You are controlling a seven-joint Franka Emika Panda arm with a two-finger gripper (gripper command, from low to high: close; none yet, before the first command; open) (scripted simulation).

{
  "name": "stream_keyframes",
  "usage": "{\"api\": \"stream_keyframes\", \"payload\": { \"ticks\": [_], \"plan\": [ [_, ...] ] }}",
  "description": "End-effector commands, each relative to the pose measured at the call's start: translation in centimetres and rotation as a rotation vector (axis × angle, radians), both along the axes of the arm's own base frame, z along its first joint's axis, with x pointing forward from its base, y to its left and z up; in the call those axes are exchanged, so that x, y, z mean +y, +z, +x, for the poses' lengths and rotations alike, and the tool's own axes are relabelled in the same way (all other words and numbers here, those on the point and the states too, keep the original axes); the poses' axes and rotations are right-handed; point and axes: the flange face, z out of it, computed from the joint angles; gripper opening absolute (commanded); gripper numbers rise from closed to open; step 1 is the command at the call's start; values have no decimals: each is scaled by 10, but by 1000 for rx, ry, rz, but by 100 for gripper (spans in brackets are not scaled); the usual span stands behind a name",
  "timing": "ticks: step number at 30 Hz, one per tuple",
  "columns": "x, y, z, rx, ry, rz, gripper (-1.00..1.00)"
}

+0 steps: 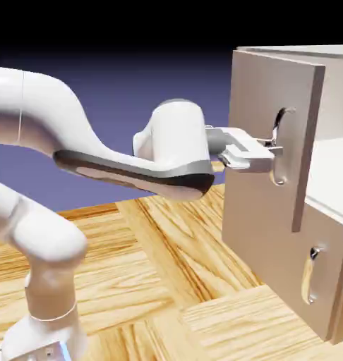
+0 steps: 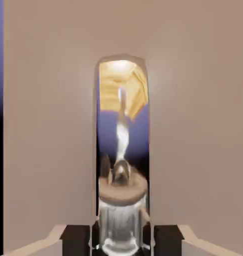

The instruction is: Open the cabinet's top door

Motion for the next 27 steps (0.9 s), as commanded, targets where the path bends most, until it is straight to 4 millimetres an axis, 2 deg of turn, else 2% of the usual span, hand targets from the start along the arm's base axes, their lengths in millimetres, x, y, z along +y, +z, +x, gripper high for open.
{"api": "stream_keyframes", "payload": {
  "ticks": [1,13,27],
  "plan": [
    [5,0,-7,1,-16,1,-100],
    [69,0,-80,1,-214,1,-100],
    [126,0,-125,1,-363,1,-100]
  ]
}}
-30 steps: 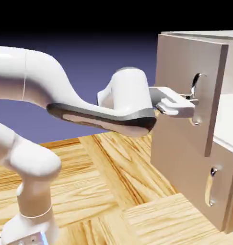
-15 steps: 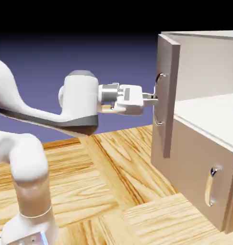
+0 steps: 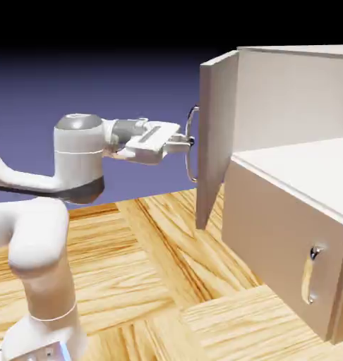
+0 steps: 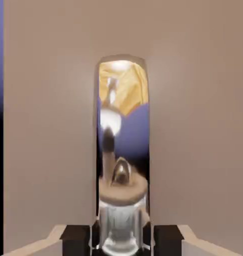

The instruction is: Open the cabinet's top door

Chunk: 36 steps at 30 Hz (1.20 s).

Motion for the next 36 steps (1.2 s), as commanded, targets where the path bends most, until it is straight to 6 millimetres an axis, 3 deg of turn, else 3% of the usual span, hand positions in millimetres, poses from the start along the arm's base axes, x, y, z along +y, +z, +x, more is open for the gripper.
{"api": "stream_keyframes", "payload": {
  "ticks": [1,8,18,27,36],
  "plan": [
    [4,0,-3,0,-9,2,-100],
    [39,0,-24,0,-93,2,-100],
    [106,0,-55,0,-243,2,-100],
    [199,0,-80,0,-438,2,-100],
    [292,0,-86,-1,-629,2,-100]
  ]
}}
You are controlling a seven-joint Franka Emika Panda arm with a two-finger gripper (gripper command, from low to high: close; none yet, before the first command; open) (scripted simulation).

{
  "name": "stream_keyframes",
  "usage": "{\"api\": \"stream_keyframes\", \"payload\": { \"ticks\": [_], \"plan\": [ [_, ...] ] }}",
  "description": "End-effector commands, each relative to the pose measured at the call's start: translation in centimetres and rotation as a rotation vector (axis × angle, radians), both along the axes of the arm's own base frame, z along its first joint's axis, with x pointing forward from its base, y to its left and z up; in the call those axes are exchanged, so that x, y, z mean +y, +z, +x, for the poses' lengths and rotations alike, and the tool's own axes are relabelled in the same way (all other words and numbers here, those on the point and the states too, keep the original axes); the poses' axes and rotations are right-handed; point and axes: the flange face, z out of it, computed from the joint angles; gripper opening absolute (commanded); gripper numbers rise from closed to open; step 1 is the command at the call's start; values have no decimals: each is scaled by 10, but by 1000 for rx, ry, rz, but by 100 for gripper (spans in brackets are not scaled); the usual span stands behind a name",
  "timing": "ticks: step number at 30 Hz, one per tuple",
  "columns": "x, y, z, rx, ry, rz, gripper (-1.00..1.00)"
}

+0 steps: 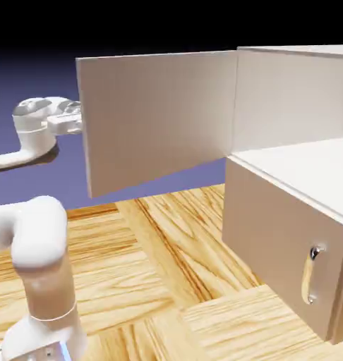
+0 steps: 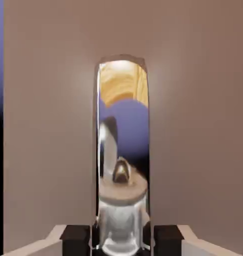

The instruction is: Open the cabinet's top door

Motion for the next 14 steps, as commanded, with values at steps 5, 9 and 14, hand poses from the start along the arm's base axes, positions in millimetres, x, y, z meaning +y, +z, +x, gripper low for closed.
{"api": "stream_keyframes", "payload": {
  "ticks": [5,9,14],
  "plan": [
    [46,0,4,0,-93,0,-100],
    [80,0,9,0,-163,0,-100],
    [115,0,17,0,-237,0,-100]
  ]
}}
